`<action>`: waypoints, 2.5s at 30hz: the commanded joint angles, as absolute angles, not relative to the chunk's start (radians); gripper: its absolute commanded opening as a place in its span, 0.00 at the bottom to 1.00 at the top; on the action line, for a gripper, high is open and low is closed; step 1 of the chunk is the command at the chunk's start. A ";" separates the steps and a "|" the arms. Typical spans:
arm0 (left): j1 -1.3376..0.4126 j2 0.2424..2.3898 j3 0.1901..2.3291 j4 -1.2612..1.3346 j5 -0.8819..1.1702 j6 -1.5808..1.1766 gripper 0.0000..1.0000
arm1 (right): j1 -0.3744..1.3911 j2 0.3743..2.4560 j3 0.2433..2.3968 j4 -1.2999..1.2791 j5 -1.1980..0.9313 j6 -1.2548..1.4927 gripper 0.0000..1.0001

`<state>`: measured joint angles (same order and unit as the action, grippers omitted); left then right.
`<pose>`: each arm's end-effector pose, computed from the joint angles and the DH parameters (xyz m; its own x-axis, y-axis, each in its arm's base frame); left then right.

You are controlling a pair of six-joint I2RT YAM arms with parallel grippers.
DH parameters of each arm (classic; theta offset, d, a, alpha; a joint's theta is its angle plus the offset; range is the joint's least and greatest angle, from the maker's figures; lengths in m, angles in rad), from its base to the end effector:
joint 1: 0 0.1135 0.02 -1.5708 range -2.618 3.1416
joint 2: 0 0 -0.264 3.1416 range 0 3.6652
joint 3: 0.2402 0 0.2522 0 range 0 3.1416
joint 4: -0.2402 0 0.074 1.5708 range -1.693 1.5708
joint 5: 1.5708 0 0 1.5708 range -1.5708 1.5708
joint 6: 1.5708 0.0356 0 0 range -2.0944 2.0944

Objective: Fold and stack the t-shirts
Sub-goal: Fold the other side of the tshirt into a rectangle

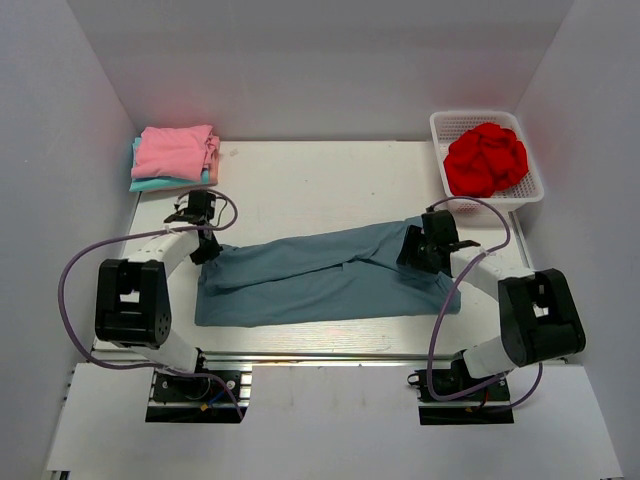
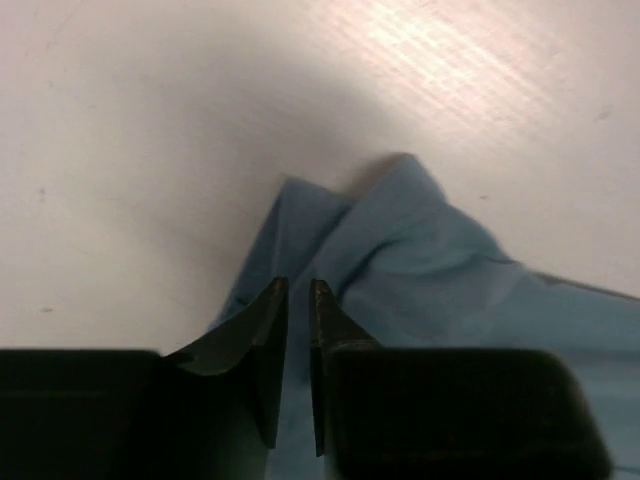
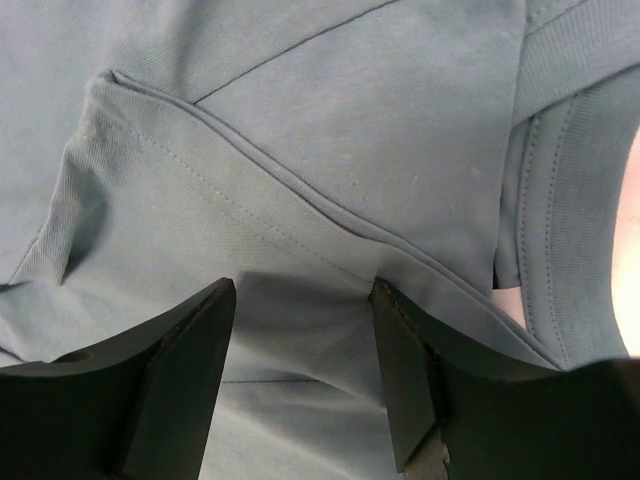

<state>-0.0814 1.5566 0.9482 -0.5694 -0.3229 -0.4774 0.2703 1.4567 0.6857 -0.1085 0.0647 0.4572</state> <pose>0.2928 -0.0126 0.1872 -0.7975 -0.3721 -0.4748 -0.4621 0.8828 0.0844 0.2678 0.0718 0.1637 -0.7663 0.2448 -0.5940 0.1243 0.9636 0.2367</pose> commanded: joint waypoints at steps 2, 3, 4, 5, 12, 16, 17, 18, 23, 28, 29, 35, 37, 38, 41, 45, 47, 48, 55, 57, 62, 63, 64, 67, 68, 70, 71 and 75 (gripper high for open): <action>-0.035 1.537 0.951 -0.637 -0.344 -0.517 0.31 | 0.259 1.496 0.690 -0.198 0.141 0.468 0.63; -0.035 1.537 0.951 -0.637 -0.333 -0.517 0.38 | 0.259 1.497 0.693 -0.198 0.130 0.463 0.65; -0.035 1.537 0.951 -0.670 -0.333 -0.544 0.58 | 0.259 1.499 0.702 -0.198 0.130 0.459 0.65; -0.025 1.526 0.974 -0.686 -0.333 -0.545 0.59 | 0.261 1.494 0.706 -0.198 0.124 0.453 0.66; -0.025 1.457 0.951 -0.614 -0.143 -0.526 0.61 | 0.265 1.433 0.733 -0.170 0.017 0.385 0.76; -0.025 1.456 0.904 -0.474 -0.058 -0.476 0.61 | 0.267 1.375 0.721 -0.140 -0.008 0.364 0.76; -0.025 1.466 0.904 -0.439 -0.058 -0.476 0.59 | 0.262 1.368 0.718 -0.137 -0.003 0.364 0.78; -0.025 1.479 0.913 -0.439 -0.058 -0.476 0.58 | 0.262 1.358 0.715 -0.138 -0.005 0.364 0.78; -0.025 1.574 0.986 -0.391 -0.104 -0.466 0.53 | 0.262 1.362 0.716 -0.153 0.028 0.365 0.78; -0.025 1.667 1.046 -0.460 -0.202 -0.466 0.50 | 0.262 1.382 0.722 -0.160 0.015 0.370 0.78; -0.025 1.677 1.046 -0.460 -0.202 -0.466 0.50 | 0.259 1.385 0.726 -0.163 0.020 0.368 0.78; -0.025 1.698 1.035 -0.423 -0.169 -0.448 0.28 | 0.262 1.404 0.738 -0.176 0.032 0.365 0.78; -0.025 1.709 1.035 -0.411 -0.169 -0.437 0.07 | 0.262 1.407 0.739 -0.179 0.044 0.364 0.78; -0.025 1.719 1.035 -0.411 -0.169 -0.437 0.00 | 0.262 1.407 0.739 -0.181 0.046 0.362 0.78; -0.025 1.700 1.017 -0.400 -0.190 -0.428 0.00 | 0.262 1.407 0.742 -0.184 0.051 0.360 0.78; -0.025 1.612 0.991 -0.400 -0.280 -0.454 0.00 | 0.259 1.410 0.744 -0.189 0.063 0.364 0.78; -0.025 1.568 0.977 -0.400 -0.311 -0.454 0.00 | 0.262 1.411 0.741 -0.189 0.071 0.364 0.78; -0.025 1.528 0.965 -0.400 -0.336 -0.454 0.00 | 0.262 1.408 0.739 -0.189 0.078 0.365 0.78; -0.015 1.460 0.953 -0.362 -0.321 -0.396 0.00 | 0.261 1.407 0.732 -0.187 0.083 0.359 0.78; -0.015 1.460 0.939 -0.333 -0.208 -0.329 0.06 | 0.261 1.408 0.732 -0.189 0.083 0.362 0.78; -0.015 1.519 0.939 -0.333 -0.086 -0.298 0.57 | 0.262 1.423 0.736 -0.190 0.075 0.357 0.78; -0.015 1.519 0.939 -0.333 -0.086 -0.298 0.69 | 0.262 1.422 0.739 -0.193 0.072 0.357 0.78; -0.015 1.531 0.939 -0.333 -0.075 -0.285 0.69 | 0.262 1.425 0.739 -0.189 0.074 0.359 0.78; -0.015 1.569 0.950 -0.319 -0.055 -0.276 0.62 | 0.264 1.431 0.742 -0.195 0.071 0.359 0.78; -0.015 1.598 0.950 -0.319 -0.043 -0.276 0.60 | 0.262 1.431 0.742 -0.195 0.072 0.360 0.78; -0.015 1.640 0.977 -0.354 -0.063 -0.288 0.52 | 0.262 1.433 0.742 -0.192 0.075 0.356 0.78; -0.015 1.676 0.986 -0.354 -0.074 -0.288 0.48 | 0.259 1.431 0.742 -0.195 0.077 0.357 0.78; -0.015 1.730 1.009 -0.365 -0.074 -0.298 0.44 | 0.262 1.436 0.738 -0.198 0.086 0.357 0.78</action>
<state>-0.0174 1.7203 0.9783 -0.3496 -0.0860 -0.2958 0.2638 1.4284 0.7090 -0.1852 0.0696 0.3672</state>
